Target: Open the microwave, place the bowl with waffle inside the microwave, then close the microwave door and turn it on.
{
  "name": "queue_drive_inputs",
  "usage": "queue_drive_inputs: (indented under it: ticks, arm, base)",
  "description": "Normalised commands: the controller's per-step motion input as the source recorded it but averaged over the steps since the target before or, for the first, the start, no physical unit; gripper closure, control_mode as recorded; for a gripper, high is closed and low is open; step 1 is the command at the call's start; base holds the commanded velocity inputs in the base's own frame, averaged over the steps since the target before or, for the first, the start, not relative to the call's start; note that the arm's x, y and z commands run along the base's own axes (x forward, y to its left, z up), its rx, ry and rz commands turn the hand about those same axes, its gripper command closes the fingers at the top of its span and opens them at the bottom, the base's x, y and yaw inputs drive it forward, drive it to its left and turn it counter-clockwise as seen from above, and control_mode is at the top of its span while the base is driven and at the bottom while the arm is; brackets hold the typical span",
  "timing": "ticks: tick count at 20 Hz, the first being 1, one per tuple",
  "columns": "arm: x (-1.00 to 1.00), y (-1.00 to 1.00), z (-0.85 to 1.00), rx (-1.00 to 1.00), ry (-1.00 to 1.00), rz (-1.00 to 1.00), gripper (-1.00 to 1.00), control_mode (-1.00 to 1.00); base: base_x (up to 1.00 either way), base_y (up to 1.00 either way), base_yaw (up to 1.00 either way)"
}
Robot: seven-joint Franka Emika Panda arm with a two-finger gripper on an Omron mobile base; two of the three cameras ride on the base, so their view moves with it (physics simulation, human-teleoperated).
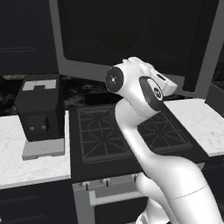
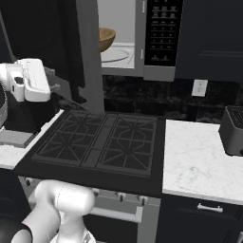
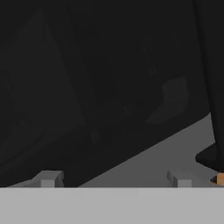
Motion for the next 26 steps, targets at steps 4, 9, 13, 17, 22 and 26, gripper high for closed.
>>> queue_drive_inputs:
  ticks: [4,9,13,17,22,26]
  arm:
    - [0.67,-0.21,0.06,0.05,0.0,0.16,-1.0,-1.0]
    - [0.59,-0.2,0.1,0.03,0.0,0.12,-1.0,-1.0]
    - [0.53,-0.13,0.11,0.01,0.0,0.11,-1.0,-1.0]
    - [0.38,0.0,0.33,0.0,-0.01,0.07,-1.0,-1.0]
    - [0.35,0.0,0.36,0.0,0.0,0.07,-1.0,-1.0]
    - [0.24,0.0,0.41,0.0,0.0,0.07,-1.0,-1.0]
  base:
    - [0.0,0.0,0.0]
    - [0.0,0.0,0.0]
    - [0.0,0.0,0.0]
    - [0.0,0.0,0.0]
    - [0.0,0.0,0.0]
    - [0.0,0.0,0.0]
